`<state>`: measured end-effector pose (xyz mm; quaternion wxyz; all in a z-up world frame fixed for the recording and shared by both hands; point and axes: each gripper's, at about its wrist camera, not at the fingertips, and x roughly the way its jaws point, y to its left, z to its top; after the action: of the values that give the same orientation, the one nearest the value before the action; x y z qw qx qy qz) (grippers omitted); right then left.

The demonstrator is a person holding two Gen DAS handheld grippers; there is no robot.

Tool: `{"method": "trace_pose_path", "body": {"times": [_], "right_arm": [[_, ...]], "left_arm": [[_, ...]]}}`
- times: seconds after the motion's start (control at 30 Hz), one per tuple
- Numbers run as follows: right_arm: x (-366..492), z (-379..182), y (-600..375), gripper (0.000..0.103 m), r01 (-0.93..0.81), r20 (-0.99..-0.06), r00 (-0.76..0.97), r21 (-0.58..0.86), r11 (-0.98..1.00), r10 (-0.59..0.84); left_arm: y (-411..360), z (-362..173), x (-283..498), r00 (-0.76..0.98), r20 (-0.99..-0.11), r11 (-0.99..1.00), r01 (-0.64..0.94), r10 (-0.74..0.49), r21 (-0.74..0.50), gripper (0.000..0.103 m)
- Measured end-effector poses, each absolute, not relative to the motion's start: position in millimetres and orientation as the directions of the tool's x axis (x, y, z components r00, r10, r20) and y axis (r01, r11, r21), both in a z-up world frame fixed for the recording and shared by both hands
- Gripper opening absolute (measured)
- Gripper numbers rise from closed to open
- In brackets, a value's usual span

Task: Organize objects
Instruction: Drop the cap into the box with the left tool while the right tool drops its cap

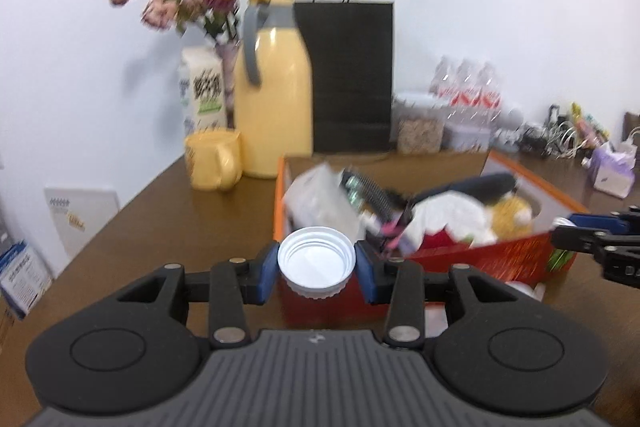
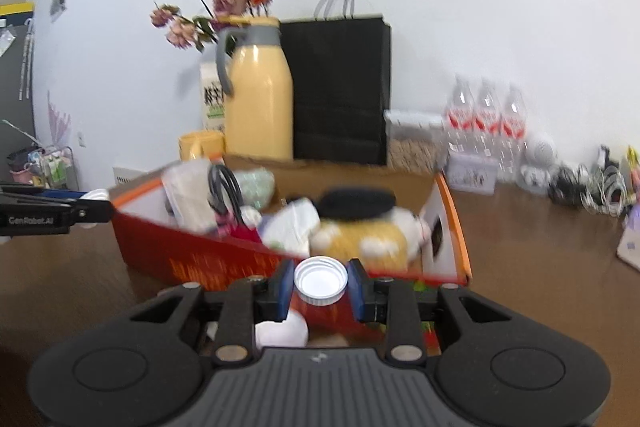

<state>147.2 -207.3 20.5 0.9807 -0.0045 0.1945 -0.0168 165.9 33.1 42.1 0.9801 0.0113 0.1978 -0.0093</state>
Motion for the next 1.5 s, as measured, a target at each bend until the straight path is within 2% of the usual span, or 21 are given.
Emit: {"method": "trace_pose_path", "body": {"times": [0.27, 0.4, 1.03, 1.1, 1.13, 1.17, 1.2, 1.23, 1.27, 1.4, 1.5], "right_arm": [[179.2, 56.7, -193.3, 0.027, 0.003, -0.274, 0.962, -0.072, 0.997, -0.023], [198.3, 66.9, -192.2, 0.027, 0.015, -0.256, 0.966, -0.077, 0.997, -0.034], [260.7, 40.4, -218.5, 0.028, 0.095, -0.358, 0.928, -0.035, 0.995, -0.101], [260.5, 38.4, -219.4, 0.029, 0.099, -0.369, 0.924, -0.032, 0.995, -0.104], [260.1, 37.2, -220.5, 0.032, 0.108, -0.374, 0.921, -0.03, 0.994, -0.112], [259.9, 36.7, -221.4, 0.049, 0.119, -0.378, 0.918, -0.03, 0.992, -0.121], [259.0, 36.3, -222.9, 0.072, 0.133, -0.378, 0.916, -0.028, 0.991, -0.133], [257.2, 35.8, -224.6, 0.084, 0.144, -0.375, 0.916, -0.024, 0.989, -0.143], [255.5, 35.4, -226.4, 0.097, 0.153, -0.371, 0.917, -0.02, 0.988, -0.149], [251.9, 35.7, -230.1, 0.103, 0.171, -0.368, 0.916, -0.006, 0.985, -0.161], [252.2, 34.9, -231.5, 0.103, 0.179, -0.372, 0.913, -0.009, 0.984, -0.17]], "left_arm": [[13.8, 69.5, 189.6, 0.948, -0.316, 0.999, 0.048, -0.043, 0.008, 0.041], [5.0, 78.5, 208.3, 0.951, -0.305, 0.999, 0.046, -0.047, -0.011, 0.041], [-23.0, 59.7, 276.8, 0.93, -0.365, 0.999, 0.045, -0.045, -0.008, 0.041], [-21.9, 58.2, 276.3, 0.932, -0.359, 0.999, 0.038, -0.037, -0.005, 0.046], [-20.9, 57.7, 275.1, 0.934, -0.355, 0.999, 0.032, -0.032, -0.004, 0.057], [-20.4, 58.3, 274.4, 0.936, -0.35, 1.0, 0.027, -0.026, -0.004, 0.064], [-19.4, 58.4, 273.0, 0.94, -0.341, 1.0, 0.016, -0.018, -0.006, 0.085], [-18.3, 58.7, 271.5, 0.944, -0.329, 1.0, 0.001, -0.003, -0.007, 0.103], [-17.6, 58.9, 268.8, 0.952, -0.307, 1.0, -0.021, 0.018, -0.007, 0.103], [-16.1, 61.1, 267.3, 0.953, -0.299, 0.999, -0.043, 0.04, -0.003, 0.103], [-16.1, 60.5, 267.9, 0.951, -0.306, 0.999, -0.043, 0.041, 0.0, 0.103]]}}
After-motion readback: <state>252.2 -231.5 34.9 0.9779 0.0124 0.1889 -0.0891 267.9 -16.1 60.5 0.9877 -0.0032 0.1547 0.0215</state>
